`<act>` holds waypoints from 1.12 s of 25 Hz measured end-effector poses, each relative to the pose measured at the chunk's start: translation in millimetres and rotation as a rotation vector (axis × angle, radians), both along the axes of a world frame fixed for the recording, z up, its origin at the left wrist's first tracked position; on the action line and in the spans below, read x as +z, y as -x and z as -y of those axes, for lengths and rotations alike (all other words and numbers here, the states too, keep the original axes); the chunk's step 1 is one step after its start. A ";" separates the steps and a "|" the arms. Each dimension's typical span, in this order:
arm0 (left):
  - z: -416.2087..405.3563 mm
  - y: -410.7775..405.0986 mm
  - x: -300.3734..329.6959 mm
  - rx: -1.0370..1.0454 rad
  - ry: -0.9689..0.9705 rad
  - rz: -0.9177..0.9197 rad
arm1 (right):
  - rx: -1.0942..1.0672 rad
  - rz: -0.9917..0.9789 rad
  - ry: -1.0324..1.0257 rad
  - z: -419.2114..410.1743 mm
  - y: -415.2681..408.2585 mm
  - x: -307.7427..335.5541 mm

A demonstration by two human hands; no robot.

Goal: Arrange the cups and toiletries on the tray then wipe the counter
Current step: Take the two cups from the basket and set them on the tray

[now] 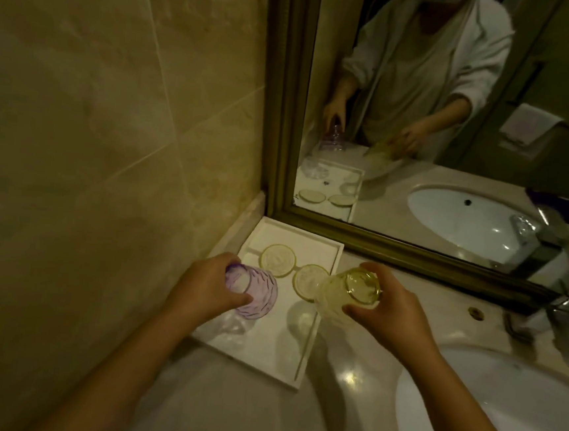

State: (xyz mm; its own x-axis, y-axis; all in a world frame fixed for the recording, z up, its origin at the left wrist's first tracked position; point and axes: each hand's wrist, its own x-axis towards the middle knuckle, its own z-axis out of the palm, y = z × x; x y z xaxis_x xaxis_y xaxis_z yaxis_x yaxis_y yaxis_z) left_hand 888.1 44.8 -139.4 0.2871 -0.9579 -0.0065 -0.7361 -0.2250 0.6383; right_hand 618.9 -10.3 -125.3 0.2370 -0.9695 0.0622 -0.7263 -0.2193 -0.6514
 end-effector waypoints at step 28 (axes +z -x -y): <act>207.8 -8.2 -59.5 -0.208 -0.167 0.270 | 0.234 -0.322 0.056 150.1 -74.2 -80.4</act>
